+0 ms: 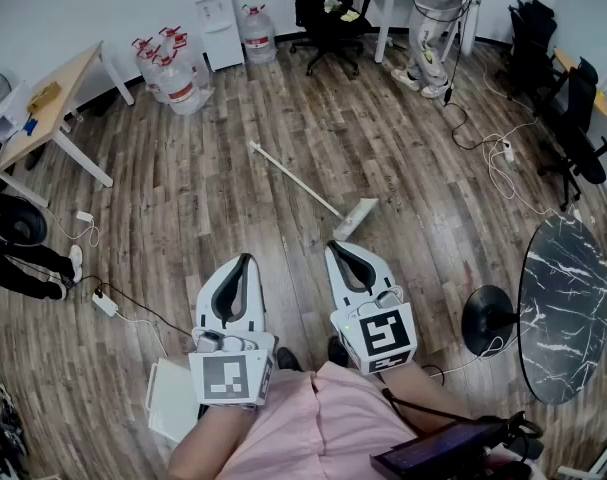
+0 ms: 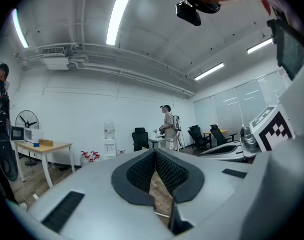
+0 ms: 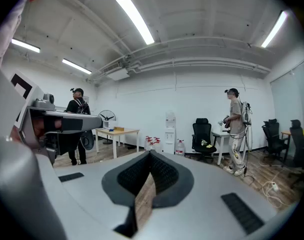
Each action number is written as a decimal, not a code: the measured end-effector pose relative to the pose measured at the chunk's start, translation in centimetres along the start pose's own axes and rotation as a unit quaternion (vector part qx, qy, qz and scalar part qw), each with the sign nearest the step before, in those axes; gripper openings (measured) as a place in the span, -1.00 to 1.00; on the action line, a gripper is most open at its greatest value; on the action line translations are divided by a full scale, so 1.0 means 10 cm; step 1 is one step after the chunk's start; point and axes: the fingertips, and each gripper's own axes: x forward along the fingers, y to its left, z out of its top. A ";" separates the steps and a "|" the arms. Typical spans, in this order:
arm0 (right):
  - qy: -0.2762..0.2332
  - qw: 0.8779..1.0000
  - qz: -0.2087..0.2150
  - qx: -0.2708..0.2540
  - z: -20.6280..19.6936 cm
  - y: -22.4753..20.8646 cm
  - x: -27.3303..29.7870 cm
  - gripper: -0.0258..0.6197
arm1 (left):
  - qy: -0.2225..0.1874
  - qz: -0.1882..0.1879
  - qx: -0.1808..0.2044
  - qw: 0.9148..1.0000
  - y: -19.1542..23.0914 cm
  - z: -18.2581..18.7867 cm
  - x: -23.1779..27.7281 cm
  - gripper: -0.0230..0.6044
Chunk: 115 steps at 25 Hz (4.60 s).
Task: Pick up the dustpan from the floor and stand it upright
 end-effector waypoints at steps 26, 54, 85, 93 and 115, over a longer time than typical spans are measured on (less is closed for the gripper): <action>0.026 0.998 0.062 0.018 -0.34 -0.81 0.57 -0.24 | 0.042 0.041 -0.011 0.998 -0.19 -0.35 0.86 -0.88; 0.050 0.998 0.045 0.001 0.13 -1.37 3.93 -0.27 | 0.057 0.035 -0.037 0.997 2.23 -0.72 3.36 -0.88; 0.039 0.990 0.133 0.001 0.53 -2.75 6.90 -0.27 | 0.093 0.130 -0.019 0.987 3.54 -0.79 5.94 -0.88; 0.086 0.987 0.139 -0.003 0.23 -2.61 7.50 -0.27 | 0.114 0.119 -0.053 0.985 4.03 -1.14 6.29 -0.88; 0.228 0.956 0.183 -0.020 -2.46 -2.10 8.98 -0.26 | 0.197 0.040 -0.099 0.975 4.74 -3.80 7.17 -0.88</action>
